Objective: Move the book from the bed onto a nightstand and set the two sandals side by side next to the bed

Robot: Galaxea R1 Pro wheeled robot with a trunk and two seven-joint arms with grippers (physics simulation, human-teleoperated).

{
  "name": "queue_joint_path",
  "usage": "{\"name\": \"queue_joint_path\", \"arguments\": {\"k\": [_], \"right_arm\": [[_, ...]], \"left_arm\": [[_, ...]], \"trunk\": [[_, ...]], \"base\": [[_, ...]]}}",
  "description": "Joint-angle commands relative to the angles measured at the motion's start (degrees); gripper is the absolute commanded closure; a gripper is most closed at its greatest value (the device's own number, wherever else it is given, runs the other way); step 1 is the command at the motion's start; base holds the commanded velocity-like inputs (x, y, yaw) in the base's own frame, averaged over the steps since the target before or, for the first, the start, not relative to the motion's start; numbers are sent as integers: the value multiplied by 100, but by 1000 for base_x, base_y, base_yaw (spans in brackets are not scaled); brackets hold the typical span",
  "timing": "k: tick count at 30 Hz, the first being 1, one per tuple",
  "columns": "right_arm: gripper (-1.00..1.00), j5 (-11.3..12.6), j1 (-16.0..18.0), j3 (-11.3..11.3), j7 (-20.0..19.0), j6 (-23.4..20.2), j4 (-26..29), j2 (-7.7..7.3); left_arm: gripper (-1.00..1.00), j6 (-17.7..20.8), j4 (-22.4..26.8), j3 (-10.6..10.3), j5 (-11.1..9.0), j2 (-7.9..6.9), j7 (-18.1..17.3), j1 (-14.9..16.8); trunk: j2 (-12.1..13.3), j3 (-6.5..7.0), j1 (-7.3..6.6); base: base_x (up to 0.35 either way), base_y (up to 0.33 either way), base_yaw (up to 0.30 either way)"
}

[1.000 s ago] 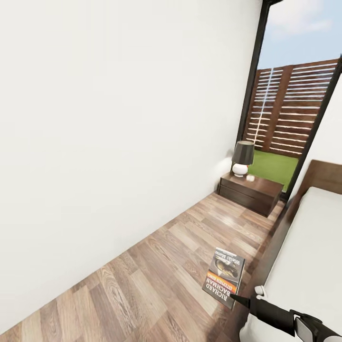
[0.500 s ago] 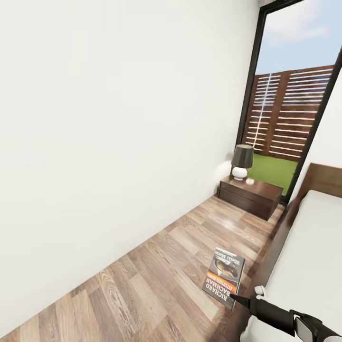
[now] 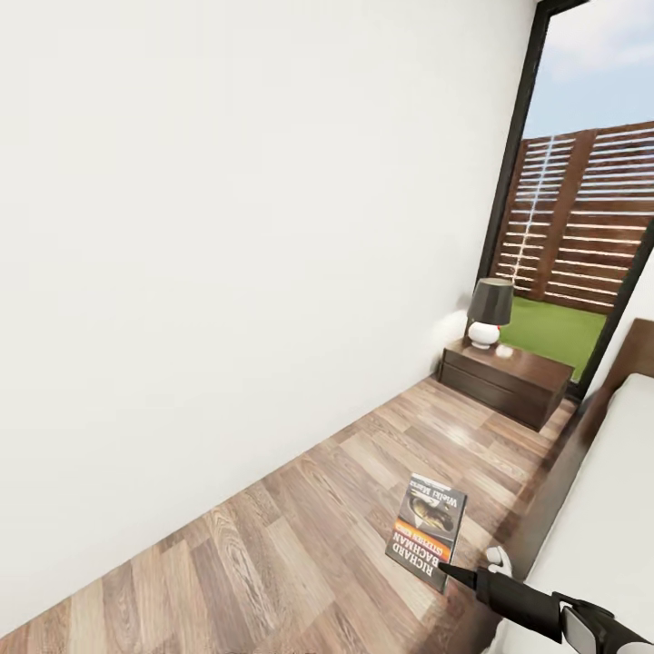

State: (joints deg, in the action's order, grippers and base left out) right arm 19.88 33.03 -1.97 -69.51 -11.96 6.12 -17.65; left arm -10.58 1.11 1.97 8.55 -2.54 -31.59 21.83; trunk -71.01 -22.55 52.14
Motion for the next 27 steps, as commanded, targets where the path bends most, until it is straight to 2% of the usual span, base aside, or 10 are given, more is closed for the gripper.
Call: {"name": "queue_joint_path", "arguments": {"k": [1, 27], "right_arm": [[100, 7, 2, -31, -19, -61, 4, -1], [100, 7, 2, -31, -19, -61, 5, -1]], "left_arm": [[-100, -40, -5, 23, 59, 0, -3, 5], [-100, -40, -5, 23, 59, 0, -1, 5]], "trunk": [[-4, -10, 0], [-4, -103, 0]], "base": [[0, 0, 259], [0, 0, 263]]}}
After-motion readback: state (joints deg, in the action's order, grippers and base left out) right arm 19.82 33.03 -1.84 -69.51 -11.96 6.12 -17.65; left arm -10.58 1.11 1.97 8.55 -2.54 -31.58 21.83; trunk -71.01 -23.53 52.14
